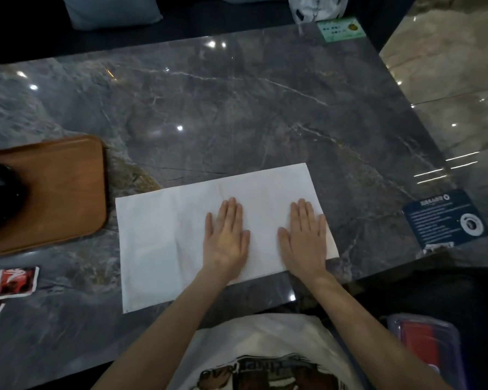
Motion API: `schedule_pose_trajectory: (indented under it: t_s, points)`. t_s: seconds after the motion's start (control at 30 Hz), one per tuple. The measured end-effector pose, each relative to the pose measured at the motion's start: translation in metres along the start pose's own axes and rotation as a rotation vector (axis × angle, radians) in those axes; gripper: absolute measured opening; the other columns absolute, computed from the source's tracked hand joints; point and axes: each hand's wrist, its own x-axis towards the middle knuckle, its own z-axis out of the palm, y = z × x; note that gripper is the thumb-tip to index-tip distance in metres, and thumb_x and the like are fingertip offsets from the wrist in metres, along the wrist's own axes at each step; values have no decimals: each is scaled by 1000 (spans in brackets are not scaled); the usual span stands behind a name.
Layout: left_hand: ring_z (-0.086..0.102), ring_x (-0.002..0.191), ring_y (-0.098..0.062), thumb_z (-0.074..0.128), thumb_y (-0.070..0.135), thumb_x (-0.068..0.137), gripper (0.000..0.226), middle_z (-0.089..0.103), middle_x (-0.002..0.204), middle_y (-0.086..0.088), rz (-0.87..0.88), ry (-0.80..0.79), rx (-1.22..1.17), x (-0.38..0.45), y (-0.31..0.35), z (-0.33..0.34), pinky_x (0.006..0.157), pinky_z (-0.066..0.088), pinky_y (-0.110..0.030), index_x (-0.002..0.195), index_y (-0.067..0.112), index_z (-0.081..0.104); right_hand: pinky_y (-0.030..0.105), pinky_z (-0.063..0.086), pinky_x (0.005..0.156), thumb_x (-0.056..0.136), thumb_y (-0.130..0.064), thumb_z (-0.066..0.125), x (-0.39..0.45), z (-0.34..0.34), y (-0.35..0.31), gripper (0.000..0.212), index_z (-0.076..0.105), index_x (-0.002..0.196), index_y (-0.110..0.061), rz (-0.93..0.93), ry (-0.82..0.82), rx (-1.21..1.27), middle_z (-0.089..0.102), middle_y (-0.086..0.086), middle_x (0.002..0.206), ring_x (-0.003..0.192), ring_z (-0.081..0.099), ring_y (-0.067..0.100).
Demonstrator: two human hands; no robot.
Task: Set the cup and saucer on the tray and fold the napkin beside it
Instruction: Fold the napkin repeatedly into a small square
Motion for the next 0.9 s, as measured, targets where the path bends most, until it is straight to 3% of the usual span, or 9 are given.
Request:
schedule_pose_trajectory:
  t_s: [0.13,0.27,0.43,0.6,0.77,0.83,0.9]
  points:
    - [-14,142,-16,13,34,97,56,-6,158,-3,76,-29,49,-7,24,10,110,-16,-38,144,13,-7,34,-5,115,97,-26,25,4,6,-30,52,12,146,-12,-201,-27,63,12,6,157,145,4,17]
    - [-7,144,-15,16,37,97,55,-2,158,2,8,7,21,-15,5,9,112,-12,-35,145,20,-4,33,-4,115,98,-29,25,7,13,-31,53,9,147,-16,-201,-18,54,10,3,157,145,4,15]
    - [-4,143,-11,9,44,91,57,4,157,5,-195,94,-48,-44,-41,-4,116,1,-39,146,28,5,36,3,116,97,-30,30,7,14,-30,53,16,146,-16,-208,8,71,18,3,156,144,12,17]
    - [6,145,-21,5,50,86,65,12,157,-1,-314,117,-28,-71,-92,-18,116,7,-46,146,25,15,39,9,116,96,-27,36,6,10,-32,52,23,145,-14,-203,34,84,24,6,154,143,18,20]
    - [6,145,-24,28,34,95,56,13,157,-10,-485,166,-49,-51,-87,-23,116,3,-49,146,14,15,39,9,116,94,-24,35,13,4,-63,50,27,142,-10,-106,48,101,28,8,152,141,21,22]
    - [4,145,-21,25,31,96,54,12,157,-8,-369,175,-101,-36,-72,-23,116,3,-45,146,15,13,37,3,116,95,-25,33,18,4,-81,52,23,144,-13,-216,30,116,23,6,155,143,15,20]
    - [-9,142,-14,16,35,97,53,2,158,-2,-177,116,-71,-22,-59,-20,116,-4,-39,145,21,0,35,-2,116,96,-28,30,23,6,-98,52,19,145,-15,-348,-5,110,16,4,156,144,9,17]
